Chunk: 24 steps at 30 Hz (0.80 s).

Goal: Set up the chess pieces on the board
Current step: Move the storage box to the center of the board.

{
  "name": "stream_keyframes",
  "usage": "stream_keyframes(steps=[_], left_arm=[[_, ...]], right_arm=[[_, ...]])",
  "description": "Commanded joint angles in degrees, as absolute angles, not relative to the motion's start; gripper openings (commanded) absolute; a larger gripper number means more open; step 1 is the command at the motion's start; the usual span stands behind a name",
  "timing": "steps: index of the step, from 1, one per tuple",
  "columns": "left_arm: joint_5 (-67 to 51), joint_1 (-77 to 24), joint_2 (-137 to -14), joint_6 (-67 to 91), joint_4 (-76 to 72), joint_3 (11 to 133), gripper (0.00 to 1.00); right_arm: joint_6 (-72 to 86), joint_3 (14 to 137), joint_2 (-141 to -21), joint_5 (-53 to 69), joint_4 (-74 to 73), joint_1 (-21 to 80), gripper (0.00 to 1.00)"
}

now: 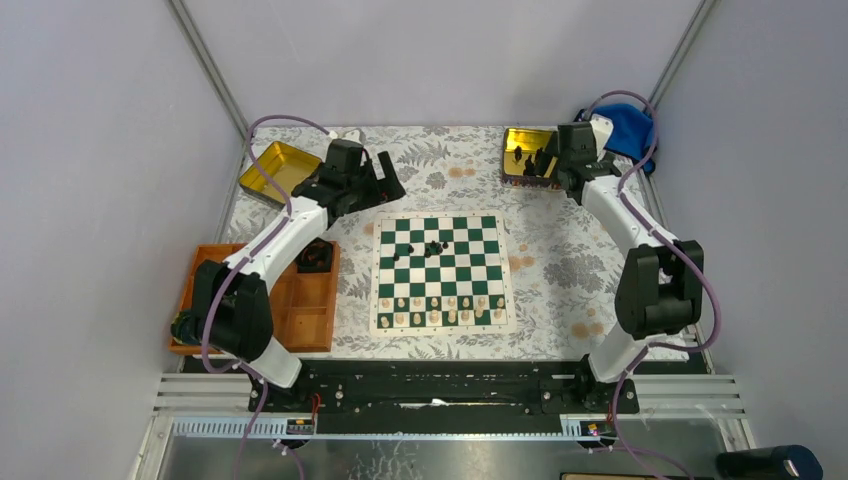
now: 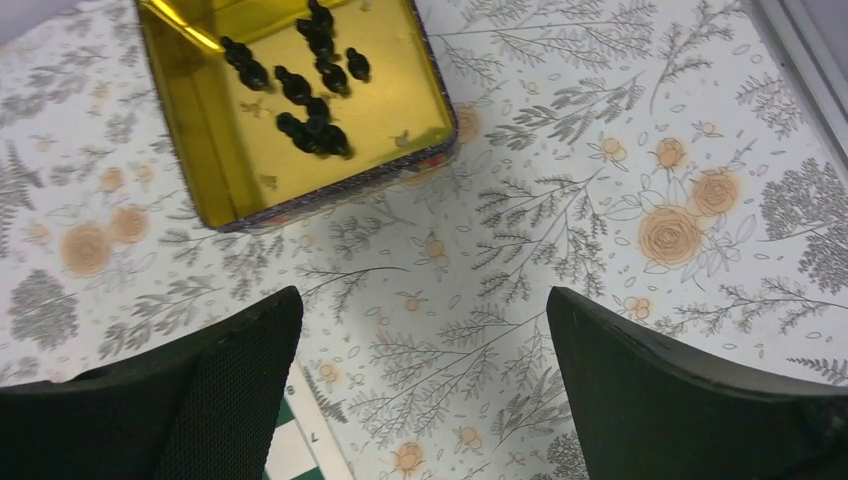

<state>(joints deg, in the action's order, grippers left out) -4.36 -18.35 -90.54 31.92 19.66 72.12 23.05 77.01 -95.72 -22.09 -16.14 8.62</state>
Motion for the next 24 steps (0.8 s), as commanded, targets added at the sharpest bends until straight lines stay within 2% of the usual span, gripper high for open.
stream_keyframes(steps=[1, 6, 12, 24], left_arm=[[-2.8, -18.9, -87.6, 35.2, 20.4, 70.0, 0.99], [-2.4, -19.2, -87.3, 36.7, 20.4, 68.1, 0.99], [-2.1, -19.3, -86.6, 36.5, 20.5, 65.9, 0.99], [-2.4, -19.4, -87.9, 36.0, 20.7, 64.3, 0.99]], right_arm=[[23.0, 80.2, -99.4, -28.3, -18.3, 9.2, 1.00], [22.6, 88.0, -106.9, -31.0, -23.6, 9.0, 0.99], [23.3, 85.5, -107.7, -23.8, -17.2, 6.0, 0.88], [23.6, 90.5, -114.8, -18.7, -17.6, 1.8, 0.85]])
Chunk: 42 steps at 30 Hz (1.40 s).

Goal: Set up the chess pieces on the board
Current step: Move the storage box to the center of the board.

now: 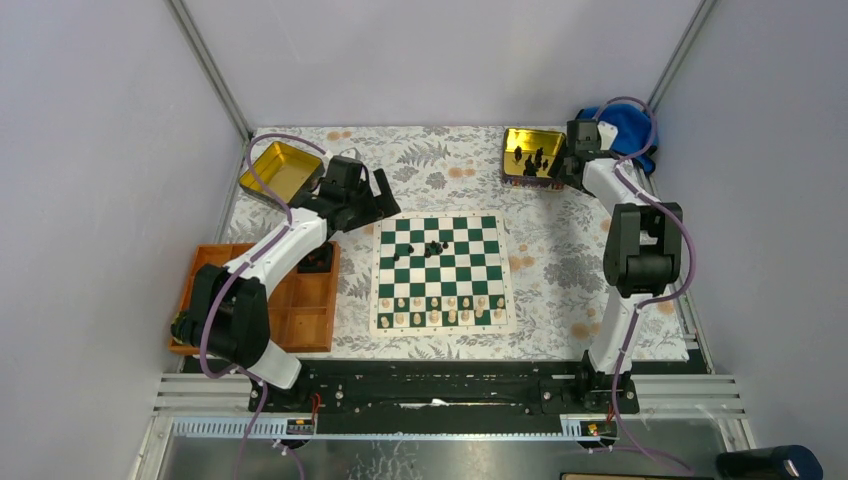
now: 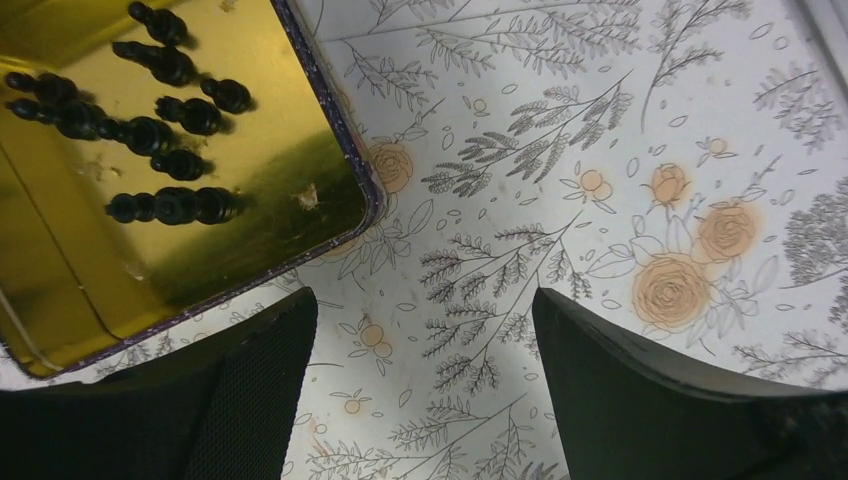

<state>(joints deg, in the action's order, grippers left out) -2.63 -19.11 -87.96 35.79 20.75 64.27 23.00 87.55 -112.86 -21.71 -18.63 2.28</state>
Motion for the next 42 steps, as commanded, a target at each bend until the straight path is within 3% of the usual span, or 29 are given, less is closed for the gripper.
stream_keyframes(steps=[1, 29, 35, 42], left_arm=[[-2.3, -19.4, -88.2, 35.9, 20.7, 64.8, 0.99], [-2.5, -19.3, -91.7, 33.8, 21.2, 68.2, 0.99], [-1.8, -19.2, -92.2, 33.2, 22.1, 68.4, 0.99], [-2.1, -18.4, -92.5, 32.9, 22.6, 67.9, 0.99]], right_arm=[[23.5, 90.9, -115.4, -18.1, -17.4, 1.7, 0.85], [24.4, 108.1, -129.0, -14.7, -23.7, -1.5, 0.83], [25.0, 109.4, -132.1, -14.6, -25.7, -1.9, 0.75], [24.5, 110.8, -134.5, -14.6, -27.1, -2.1, 0.55]])
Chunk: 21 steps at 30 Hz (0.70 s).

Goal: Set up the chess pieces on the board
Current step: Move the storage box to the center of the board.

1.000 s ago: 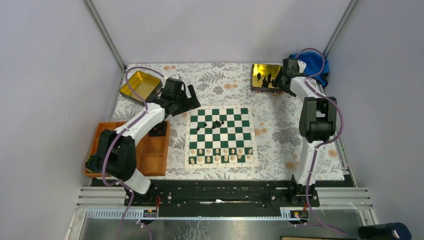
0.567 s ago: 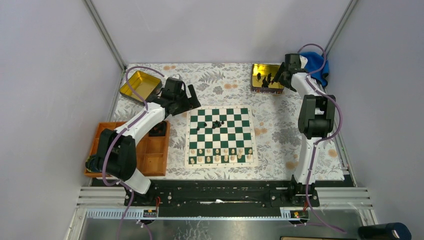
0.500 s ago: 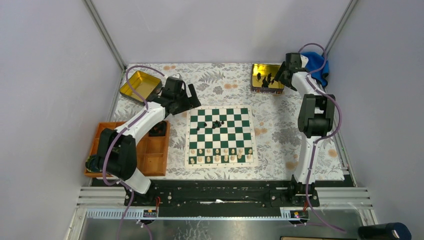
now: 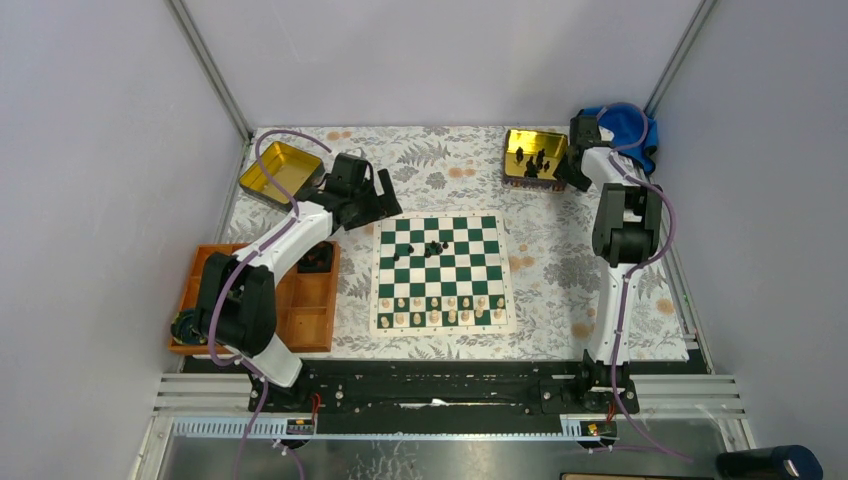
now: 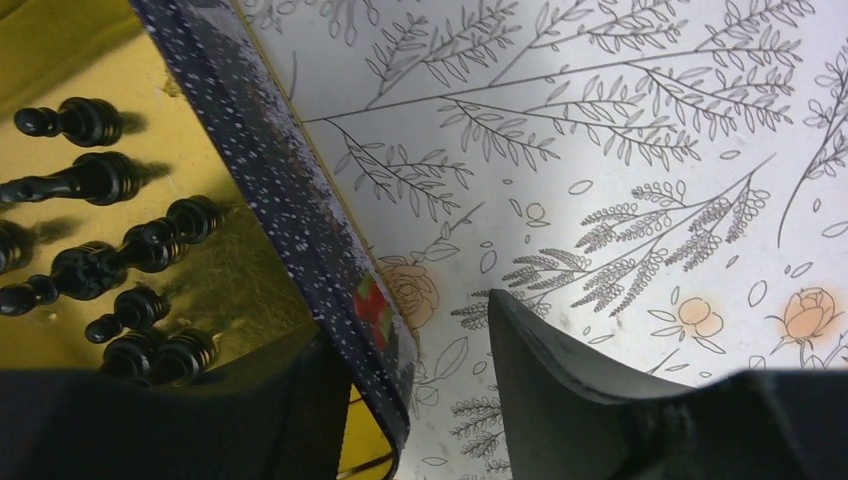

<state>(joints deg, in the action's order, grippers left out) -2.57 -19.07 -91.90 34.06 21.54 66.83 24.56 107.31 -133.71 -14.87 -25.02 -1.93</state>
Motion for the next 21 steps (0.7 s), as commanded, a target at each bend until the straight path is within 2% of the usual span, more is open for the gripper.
stream_keyframes(steps=[1, 4, 10, 18, 21], left_arm=[[-2.3, -18.3, -92.6, 33.0, 22.6, 67.7, 0.99], [-2.9, -18.0, -92.8, 33.2, 22.6, 67.4, 0.99], [-3.2, -17.8, -92.7, 33.4, 22.6, 67.3, 0.99], [-2.2, -17.2, -90.9, 33.1, 22.7, 65.9, 0.99], [-1.5, -17.0, -90.0, 33.2, 22.6, 64.6, 0.99]], right_arm=[[24.2, 111.2, -134.7, -14.9, -27.5, -2.1, 0.53], [23.2, 111.6, -134.9, -16.0, -28.1, -2.2, 0.43], [21.1, 110.2, -133.0, -18.2, -28.2, -2.5, 0.28], [19.3, 103.2, -127.0, -19.1, -28.8, -2.6, 0.00], [18.7, 99.2, -124.0, -19.4, -28.6, -2.6, 0.00]])
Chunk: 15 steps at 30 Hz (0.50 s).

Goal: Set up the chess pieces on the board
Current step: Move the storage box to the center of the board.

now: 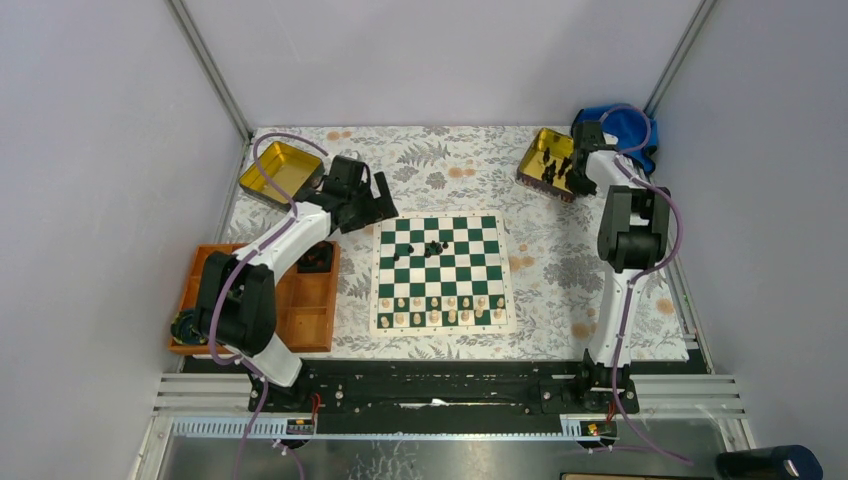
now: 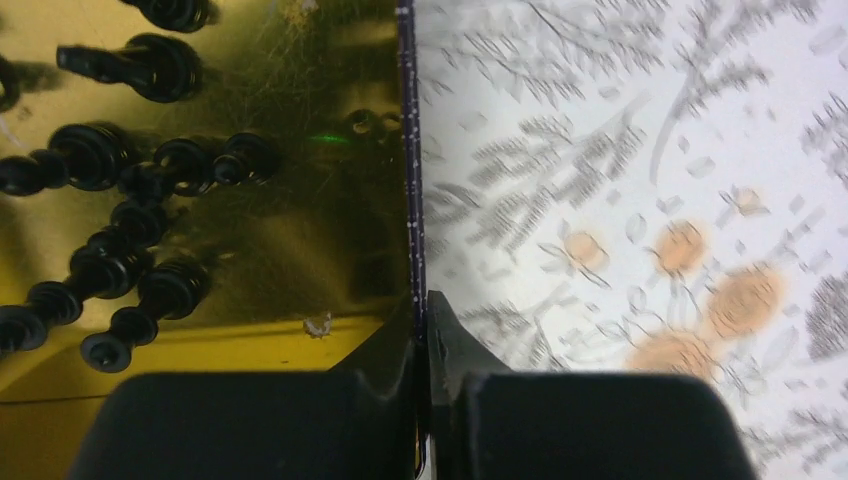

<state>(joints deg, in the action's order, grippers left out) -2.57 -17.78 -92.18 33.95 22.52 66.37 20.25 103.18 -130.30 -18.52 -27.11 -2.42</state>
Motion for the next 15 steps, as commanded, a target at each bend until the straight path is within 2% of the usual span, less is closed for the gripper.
stream_keyframes(steps=[1, 15], left_arm=[[-1.2, -17.0, -89.7, 33.3, 22.5, 64.0, 0.99], [-2.4, -17.0, -88.1, 35.8, 19.5, 57.6, 0.99]], right_arm=[[18.4, 97.9, -123.1, -19.3, -28.5, -2.6, 0.00], [17.2, 80.4, -106.3, -16.8, -29.7, -2.5, 0.00]])
